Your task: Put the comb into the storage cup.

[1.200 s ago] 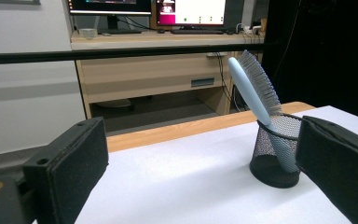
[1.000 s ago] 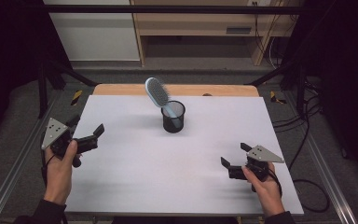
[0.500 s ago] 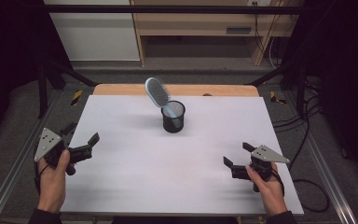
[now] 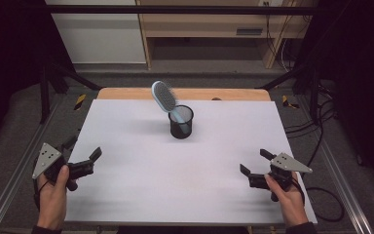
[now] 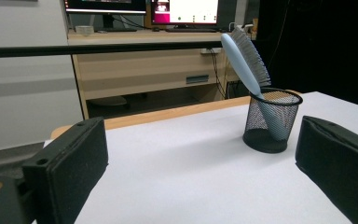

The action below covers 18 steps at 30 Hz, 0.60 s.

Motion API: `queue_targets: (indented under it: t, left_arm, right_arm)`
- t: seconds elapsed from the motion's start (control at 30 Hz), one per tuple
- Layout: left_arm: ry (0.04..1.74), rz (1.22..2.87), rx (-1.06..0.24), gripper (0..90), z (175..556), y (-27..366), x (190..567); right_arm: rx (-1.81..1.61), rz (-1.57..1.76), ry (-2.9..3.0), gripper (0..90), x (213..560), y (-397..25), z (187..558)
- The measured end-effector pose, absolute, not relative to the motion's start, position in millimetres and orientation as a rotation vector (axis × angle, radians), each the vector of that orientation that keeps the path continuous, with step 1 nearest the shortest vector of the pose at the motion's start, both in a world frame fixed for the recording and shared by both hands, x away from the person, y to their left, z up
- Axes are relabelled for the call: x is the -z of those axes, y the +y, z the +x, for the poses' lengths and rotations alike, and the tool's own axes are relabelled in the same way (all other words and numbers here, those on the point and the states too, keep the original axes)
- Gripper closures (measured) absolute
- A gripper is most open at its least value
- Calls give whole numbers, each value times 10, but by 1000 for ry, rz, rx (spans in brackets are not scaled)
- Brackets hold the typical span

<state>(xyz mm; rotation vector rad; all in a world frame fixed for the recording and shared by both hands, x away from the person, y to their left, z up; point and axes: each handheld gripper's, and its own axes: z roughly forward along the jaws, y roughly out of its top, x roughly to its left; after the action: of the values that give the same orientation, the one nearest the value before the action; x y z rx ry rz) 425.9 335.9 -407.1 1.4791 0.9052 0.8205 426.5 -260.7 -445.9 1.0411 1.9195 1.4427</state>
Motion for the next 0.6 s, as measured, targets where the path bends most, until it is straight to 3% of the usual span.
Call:
queue_targets:
  t: [0.6]
  left_arm:
    - [902,1503,-778,22,4208,3205,4260]
  right_arm:
    - [-1457,1022,1865,52,4528,-2767,4185]
